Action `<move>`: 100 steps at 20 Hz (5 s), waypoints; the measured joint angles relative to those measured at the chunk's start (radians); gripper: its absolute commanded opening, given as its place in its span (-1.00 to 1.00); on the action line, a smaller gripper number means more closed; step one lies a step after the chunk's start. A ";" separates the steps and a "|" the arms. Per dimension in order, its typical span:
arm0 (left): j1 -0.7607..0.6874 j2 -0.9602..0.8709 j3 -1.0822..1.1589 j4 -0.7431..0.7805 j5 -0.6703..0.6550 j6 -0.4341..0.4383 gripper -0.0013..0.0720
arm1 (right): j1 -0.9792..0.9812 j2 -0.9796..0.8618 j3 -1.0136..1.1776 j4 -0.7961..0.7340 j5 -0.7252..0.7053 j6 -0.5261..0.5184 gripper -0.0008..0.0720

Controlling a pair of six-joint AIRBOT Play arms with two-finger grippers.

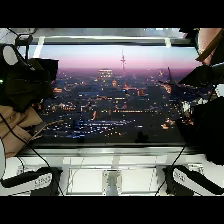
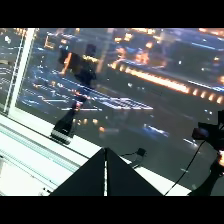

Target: Fold the clothes and pants, and hang the long-sleeved shirts on hangers.

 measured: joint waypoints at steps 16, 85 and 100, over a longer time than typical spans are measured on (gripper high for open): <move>0.000 -0.003 0.000 0.009 0.006 0.000 -0.88 | 0.000 0.000 0.000 0.001 0.005 0.004 -0.97; -1.028 -0.255 -0.177 -0.521 0.907 -0.112 0.82 | -0.069 -0.139 -0.015 -0.323 -0.140 -0.122 -0.62; -0.297 -0.075 -0.263 -0.417 0.312 -0.112 0.80 | -0.124 -0.195 -0.015 -0.232 -0.147 -0.084 0.22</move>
